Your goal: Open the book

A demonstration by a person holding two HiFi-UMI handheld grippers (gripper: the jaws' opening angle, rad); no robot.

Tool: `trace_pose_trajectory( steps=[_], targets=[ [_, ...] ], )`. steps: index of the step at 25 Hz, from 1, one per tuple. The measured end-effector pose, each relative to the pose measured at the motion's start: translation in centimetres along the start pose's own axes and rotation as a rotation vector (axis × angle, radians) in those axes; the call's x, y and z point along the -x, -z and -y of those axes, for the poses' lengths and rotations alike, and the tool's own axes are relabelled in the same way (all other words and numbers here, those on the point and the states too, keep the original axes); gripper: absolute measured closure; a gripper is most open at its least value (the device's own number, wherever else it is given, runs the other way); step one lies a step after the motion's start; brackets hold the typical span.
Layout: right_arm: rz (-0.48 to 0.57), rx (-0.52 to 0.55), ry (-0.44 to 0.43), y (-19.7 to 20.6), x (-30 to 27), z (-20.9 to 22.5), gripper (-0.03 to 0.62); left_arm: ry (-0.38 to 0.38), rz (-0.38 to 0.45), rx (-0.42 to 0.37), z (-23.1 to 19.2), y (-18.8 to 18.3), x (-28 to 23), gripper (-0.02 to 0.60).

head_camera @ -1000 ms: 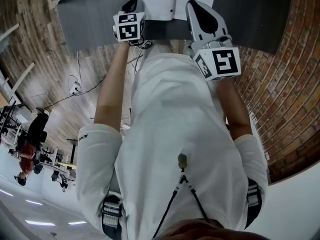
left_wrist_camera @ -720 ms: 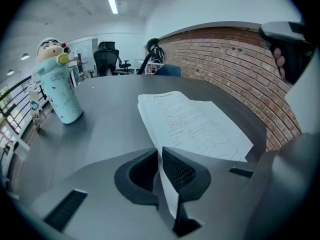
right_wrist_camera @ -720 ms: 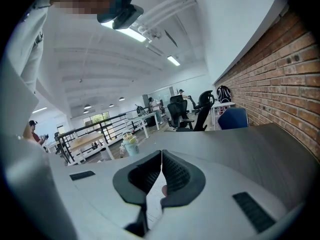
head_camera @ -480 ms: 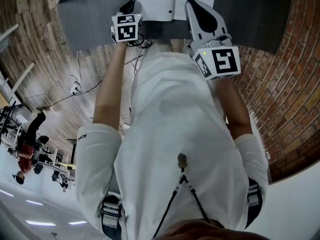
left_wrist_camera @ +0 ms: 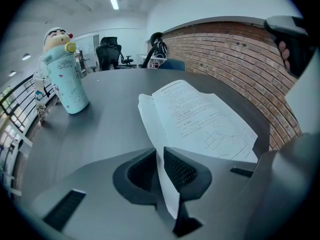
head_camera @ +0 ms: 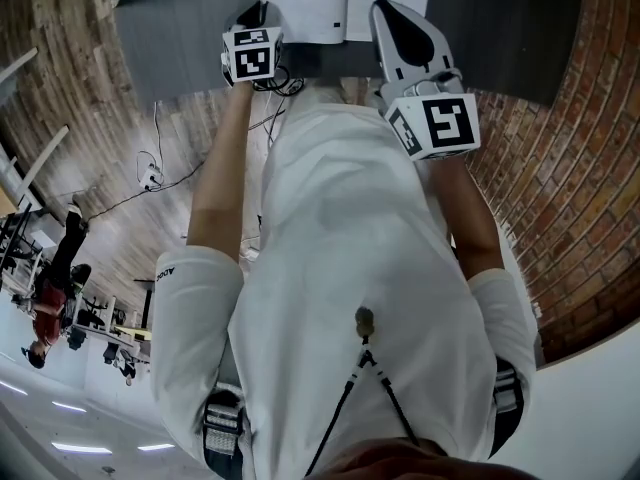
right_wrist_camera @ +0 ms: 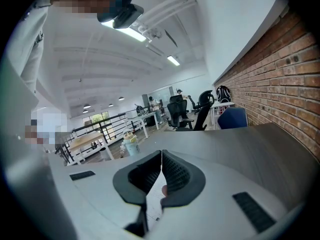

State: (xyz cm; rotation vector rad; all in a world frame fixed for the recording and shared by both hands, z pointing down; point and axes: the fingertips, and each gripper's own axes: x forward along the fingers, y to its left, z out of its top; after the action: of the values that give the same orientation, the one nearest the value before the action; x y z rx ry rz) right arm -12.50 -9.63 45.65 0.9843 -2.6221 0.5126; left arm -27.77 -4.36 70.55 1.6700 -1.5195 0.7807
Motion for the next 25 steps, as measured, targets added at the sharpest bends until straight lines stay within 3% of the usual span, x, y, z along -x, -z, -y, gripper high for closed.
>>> trace_pose_trajectory(
  steps=[17,25],
  targets=[
    [0.002,0.015,-0.010,0.3,0.8,-0.8,0.559,-0.079,0.016,-0.035,-0.8,0.5,0.0,0.491],
    [0.000,0.018,-0.013,0.7,1.4,-1.2,0.559,-0.123,0.027,0.045,-3.0,2.2,1.5,0.485]
  ],
)
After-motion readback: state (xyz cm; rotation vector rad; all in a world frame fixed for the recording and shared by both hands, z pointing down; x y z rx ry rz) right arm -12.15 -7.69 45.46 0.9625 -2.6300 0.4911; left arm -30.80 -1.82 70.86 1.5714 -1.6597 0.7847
